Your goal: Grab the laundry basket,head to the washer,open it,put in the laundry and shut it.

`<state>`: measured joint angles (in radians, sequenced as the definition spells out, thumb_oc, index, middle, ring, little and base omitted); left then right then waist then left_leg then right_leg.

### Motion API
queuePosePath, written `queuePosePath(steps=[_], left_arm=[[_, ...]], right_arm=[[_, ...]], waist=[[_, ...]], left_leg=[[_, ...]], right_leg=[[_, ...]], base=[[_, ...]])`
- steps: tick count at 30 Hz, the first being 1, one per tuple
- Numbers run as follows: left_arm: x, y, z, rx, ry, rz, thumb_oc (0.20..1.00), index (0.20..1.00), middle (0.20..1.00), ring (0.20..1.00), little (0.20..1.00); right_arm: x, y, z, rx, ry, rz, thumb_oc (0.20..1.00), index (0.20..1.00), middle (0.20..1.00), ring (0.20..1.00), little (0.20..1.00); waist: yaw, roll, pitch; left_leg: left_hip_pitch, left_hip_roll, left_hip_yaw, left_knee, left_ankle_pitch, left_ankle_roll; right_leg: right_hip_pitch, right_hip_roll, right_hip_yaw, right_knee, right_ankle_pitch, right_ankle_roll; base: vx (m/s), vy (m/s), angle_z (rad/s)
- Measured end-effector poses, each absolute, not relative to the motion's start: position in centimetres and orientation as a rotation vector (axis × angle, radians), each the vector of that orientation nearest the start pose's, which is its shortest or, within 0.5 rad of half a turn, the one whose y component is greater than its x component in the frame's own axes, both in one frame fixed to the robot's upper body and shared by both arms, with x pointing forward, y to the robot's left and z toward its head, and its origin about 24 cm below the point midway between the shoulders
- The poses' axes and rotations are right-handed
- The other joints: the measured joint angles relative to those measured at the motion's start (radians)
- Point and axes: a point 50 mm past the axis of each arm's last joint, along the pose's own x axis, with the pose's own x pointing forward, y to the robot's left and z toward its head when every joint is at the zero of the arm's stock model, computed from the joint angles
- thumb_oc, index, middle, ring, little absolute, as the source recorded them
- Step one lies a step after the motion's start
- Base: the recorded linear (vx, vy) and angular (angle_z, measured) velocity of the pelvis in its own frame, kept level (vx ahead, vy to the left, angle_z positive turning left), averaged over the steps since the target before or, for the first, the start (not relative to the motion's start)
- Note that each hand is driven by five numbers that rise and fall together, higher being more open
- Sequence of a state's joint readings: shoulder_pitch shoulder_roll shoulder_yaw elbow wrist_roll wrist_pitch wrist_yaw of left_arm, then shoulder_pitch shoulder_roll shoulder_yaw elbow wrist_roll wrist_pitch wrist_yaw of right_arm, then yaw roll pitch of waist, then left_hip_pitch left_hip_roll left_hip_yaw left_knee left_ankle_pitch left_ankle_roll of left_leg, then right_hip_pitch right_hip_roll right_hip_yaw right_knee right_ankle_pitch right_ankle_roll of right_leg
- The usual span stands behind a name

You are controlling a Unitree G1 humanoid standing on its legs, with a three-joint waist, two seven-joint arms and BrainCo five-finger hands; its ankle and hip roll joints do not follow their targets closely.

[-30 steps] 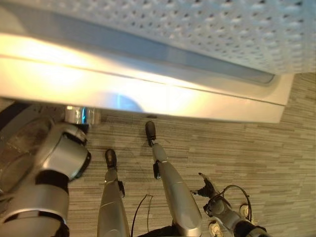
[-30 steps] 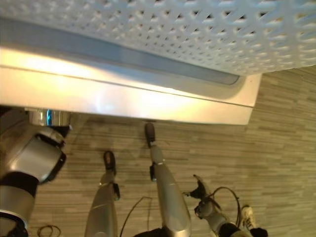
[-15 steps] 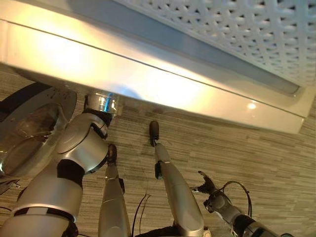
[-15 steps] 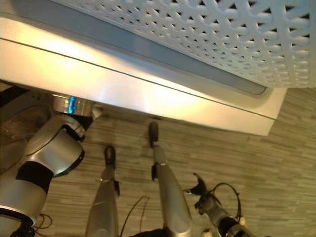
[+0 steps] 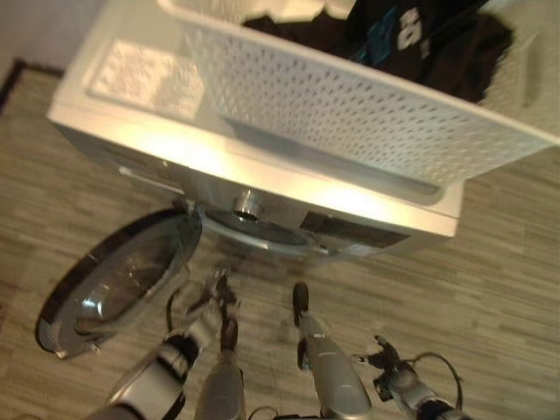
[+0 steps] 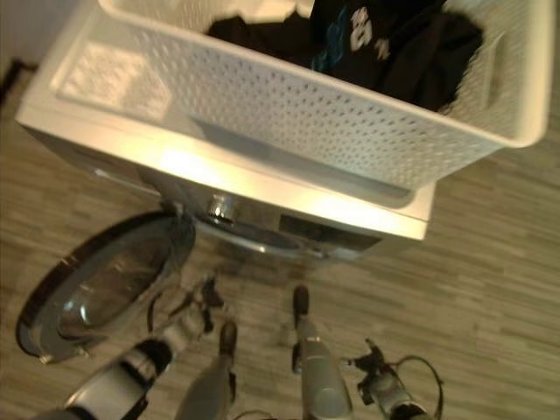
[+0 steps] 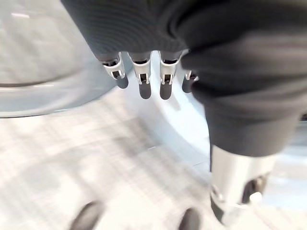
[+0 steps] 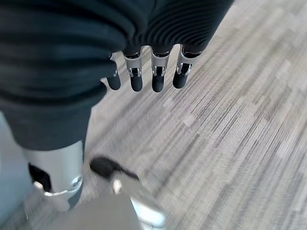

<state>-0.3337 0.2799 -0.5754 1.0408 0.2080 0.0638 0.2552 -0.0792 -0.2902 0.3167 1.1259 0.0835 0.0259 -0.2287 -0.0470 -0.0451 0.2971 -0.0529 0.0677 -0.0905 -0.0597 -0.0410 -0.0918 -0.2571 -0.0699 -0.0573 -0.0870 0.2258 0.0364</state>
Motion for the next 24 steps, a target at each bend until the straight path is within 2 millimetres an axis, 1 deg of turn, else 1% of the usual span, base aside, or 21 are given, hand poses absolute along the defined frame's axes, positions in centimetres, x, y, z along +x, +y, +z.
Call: queuePosePath(steps=[1,2,4,5,6,7,8,9,10,11,13,14,16,17,18,19,21,22,23,24], left_arm=[[23.3,19.1,-10.2,0.904,0.695,-0.168,1.000,1.000,1.000,1.000,1.000],[21.3,19.9,-11.4,0.883,0.769,-0.158,1.000,1.000,1.000,1.000,1.000],[19.8,20.7,-12.3,0.857,0.831,-0.143,1.000,1.000,1.000,1.000,1.000],[17.7,21.7,-13.3,0.815,0.921,-0.109,1.000,1.000,1.000,1.000,1.000],[16.7,22.2,-13.8,0.811,0.965,-0.099,1.000,1.000,1.000,1.000,1.000],[15.0,23.1,-14.3,0.797,1.027,-0.083,1.000,1.000,1.000,1.000,1.000],[14.2,23.4,-14.6,0.788,1.057,-0.073,1.000,1.000,1.000,1.000,1.000],[12.7,24.0,-15.0,0.770,1.112,-0.060,1.000,1.000,1.000,1.000,1.000],[12.4,24.0,-15.1,0.769,1.126,-0.060,1.000,1.000,1.000,1.000,1.000],[11.0,24.5,-15.4,0.763,1.170,-0.062,1.000,1.000,1.000,1.000,1.000],[9.9,24.9,-15.6,0.706,1.201,-0.031,1.000,1.000,1.000,1.000,1.000],[7.7,25.1,-16.1,0.677,1.277,-0.040,1.000,1.000,1.000,1.000,1.000],[6.4,25.0,-16.3,0.652,1.320,-0.049,1.000,1.000,1.000,1.000,1.000],[5.2,25.0,-16.5,0.650,1.353,-0.071,1.000,1.000,1.000,1.000,1.000],[4.6,25.0,-16.6,0.641,1.373,-0.084,1.000,1.000,1.000,1.000,1.000],[4.1,24.9,-16.7,0.634,1.391,-0.092,1.000,1.000,1.000,1.000,1.000],[3.3,24.8,-16.8,0.621,1.420,-0.104,1.000,1.000,1.000,1.000,1.000],[2.9,24.6,-16.9,0.611,1.432,-0.111,1.000,1.000,1.000,1.000,1.000],[2.7,24.0,-17.0,0.596,1.438,-0.133,1.000,1.000,1.000,1.000,1.000],[2.9,23.7,-17.1,0.591,1.433,-0.140,1.000,1.000,1.000,1.000,1.000]], right_arm=[[13.4,-24.4,-14.4,-0.465,1.071,-0.177,1.000,1.000,1.000,1.000,1.000],[12.6,-25.4,-14.4,-0.450,1.095,-0.220,1.000,1.000,1.000,1.000,1.000],[12.1,-26.6,-14.2,-0.427,1.105,-0.284,1.000,1.000,1.000,1.000,1.000],[10.8,-28.7,-13.9,-0.370,1.126,-0.408,1.000,1.000,1.000,1.000,1.000],[10.3,-29.5,-13.7,-0.363,1.140,-0.452,1.000,1.000,1.000,1.000,1.000],[9.7,-31.0,-13.3,-0.366,1.158,-0.504,1.000,1.000,1.000,1.000,1.000],[9.8,-31.8,-12.9,-0.376,1.149,-0.525,1.000,1.000,1.000,1.000,1.000],[9.7,-33.5,-12.0,-0.407,1.129,-0.558,1.000,1.000,1.000,1.000,1.000],[9.2,-34.5,-11.5,-0.436,1.123,-0.576,1.000,1.000,1.000,1.000,1.000],[9.5,-36.4,-10.1,-0.481,1.089,-0.609,1.000,1.000,1.000,1.000,1.000],[10.9,-37.5,-8.3,-0.486,0.991,-0.634,1.000,1.000,1.000,1.000,1.000],[13.7,-39.2,-4.6,-0.565,0.791,-0.645,1.000,1.000,1.000,1.000,1.000],[15.2,-40.6,-1.1,-0.617,0.646,-0.682,1.000,1.000,1.000,1.000,1.000],[16.8,-41.5,2.3,-0.677,0.498,-0.715,1.000,1.000,1.000,1.000,1.000],[17.8,-41.7,4.1,-0.693,0.430,-0.730,1.000,1.000,1.000,1.000,1.000],[18.0,-41.9,5.1,-0.708,0.383,-0.744,1.000,1.000,1.000,1.000,1.000],[20.2,-41.2,8.0,-0.720,0.250,-0.739,1.000,1.000,1.000,1.000,1.000],[21.4,-40.2,9.6,-0.718,0.165,-0.715,1.000,1.000,1.000,1.000,1.000],[22.9,-38.5,12.2,-0.738,0.003,-0.662,1.000,1.000,1.000,1.000,1.000],[23.5,-37.9,13.3,-0.758,-0.050,-0.640,1.000,1.000,1.000,1.000,1.000]], waist=[[0.000,0.004,-0.009],[0.001,0.009,-0.038],[-0.009,0.013,-0.061],[-0.016,0.019,-0.105],[-0.017,0.018,-0.124],[-0.020,0.018,-0.149],[-0.022,0.019,-0.155],[-0.025,0.023,-0.177],[-0.026,0.025,-0.187],[-0.021,0.018,-0.211],[-0.025,0.017,-0.213],[-0.030,0.020,-0.232],[-0.028,0.026,-0.239],[-0.024,0.029,-0.245],[-0.026,0.027,-0.253],[-0.022,0.032,-0.263],[-0.016,0.026,-0.272],[-0.018,0.026,-0.272],[-0.021,0.032,-0.278],[-0.022,0.034,-0.284]], left_leg=[[0.024,0.002,0.008,-0.013,0.001,0.003],[0.054,0.001,0.021,-0.027,0.001,0.007],[0.073,0.000,0.031,-0.032,-0.003,0.014],[0.093,-0.005,0.038,-0.032,-0.009,0.023],[0.096,-0.006,0.043,-0.032,-0.012,0.028],[0.116,-0.008,0.049,-0.033,-0.017,0.035],[0.125,-0.008,0.049,-0.033,-0.020,0.039],[0.133,-0.008,0.050,-0.037,-0.025,0.039],[0.139,-0.008,0.052,-0.037,-0.028,0.042],[0.140,-0.008,0.051,-0.037,-0.028,0.042],[0.155,-0.008,0.051,-0.038,-0.030,0.042],[0.163,-0.006,0.069,-0.038,-0.035,0.042],[0.177,-0.007,0.072,-0.038,-0.038,0.043],[0.193,-0.006,0.071,-0.038,-0.041,0.044],[0.194,-0.007,0.070,-0.038,-0.043,0.045],[0.194,-0.008,0.071,-0.038,-0.043,0.046],[0.194,-0.009,0.069,-0.038,-0.043,0.045],[0.194,-0.009,0.070,-0.038,-0.043,0.045],[0.193,-0.009,0.070,-0.038,-0.043,0.045],[0.194,-0.009,0.069,-0.038,-0.042,0.045]], right_leg=[[0.016,0.002,0.006,0.000,-0.003,0.001],[0.032,0.004,0.020,0.000,-0.007,0.006],[0.049,0.004,0.028,-0.001,-0.010,0.010],[0.061,-0.001,0.034,-0.001,-0.016,0.018],[0.068,-0.001,0.038,-0.006,-0.018,0.020],[0.078,-0.001,0.045,-0.006,-0.021,0.023],[0.087,-0.001,0.046,-0.006,-0.023,0.024],[0.097,0.000,0.048,-0.006,-0.028,0.026],[0.102,0.000,0.051,-0.009,-0.029,0.027],[0.105,0.000,0.050,-0.008,-0.033,0.028],[0.114,0.002,0.051,-0.003,-0.033,0.028],[0.121,0.004,0.061,-0.009,-0.034,0.029],[0.135,0.005,0.069,-0.009,-0.037,0.030],[0.151,0.005,0.069,-0.009,-0.040,0.031],[0.152,0.005,0.069,-0.009,-0.041,0.032],[0.151,0.004,0.071,-0.009,-0.041,0.032],[0.152,0.003,0.069,-0.009,-0.041,0.032],[0.151,0.003,0.070,-0.009,-0.041,0.032],[0.150,0.003,0.070,-0.010,-0.039,0.032],[0.152,0.003,0.068,-0.009,-0.039,0.032]], base=[[0.11,0.100,-0.22],[0.11,0.092,-0.26],[0.11,0.071,-0.19],[0.11,0.045,-0.13],[0.15,0.058,-0.17],[0.11,0.041,-0.14],[0.08,0.030,-0.12],[0.04,0.012,-0.08],[0.12,0.031,-0.02],[0.11,0.031,0.01],[0.09,0.019,-0.07],[0.12,0.018,-0.18],[0.07,0.013,-0.10],[0.05,0.012,0.02],[0.05,0.012,0.01],[0.00,0.000,0.03],[0.00,0.000,0.00],[0.05,0.001,-0.05],[0.00,0.000,0.00],[0.00,0.000,0.00]])
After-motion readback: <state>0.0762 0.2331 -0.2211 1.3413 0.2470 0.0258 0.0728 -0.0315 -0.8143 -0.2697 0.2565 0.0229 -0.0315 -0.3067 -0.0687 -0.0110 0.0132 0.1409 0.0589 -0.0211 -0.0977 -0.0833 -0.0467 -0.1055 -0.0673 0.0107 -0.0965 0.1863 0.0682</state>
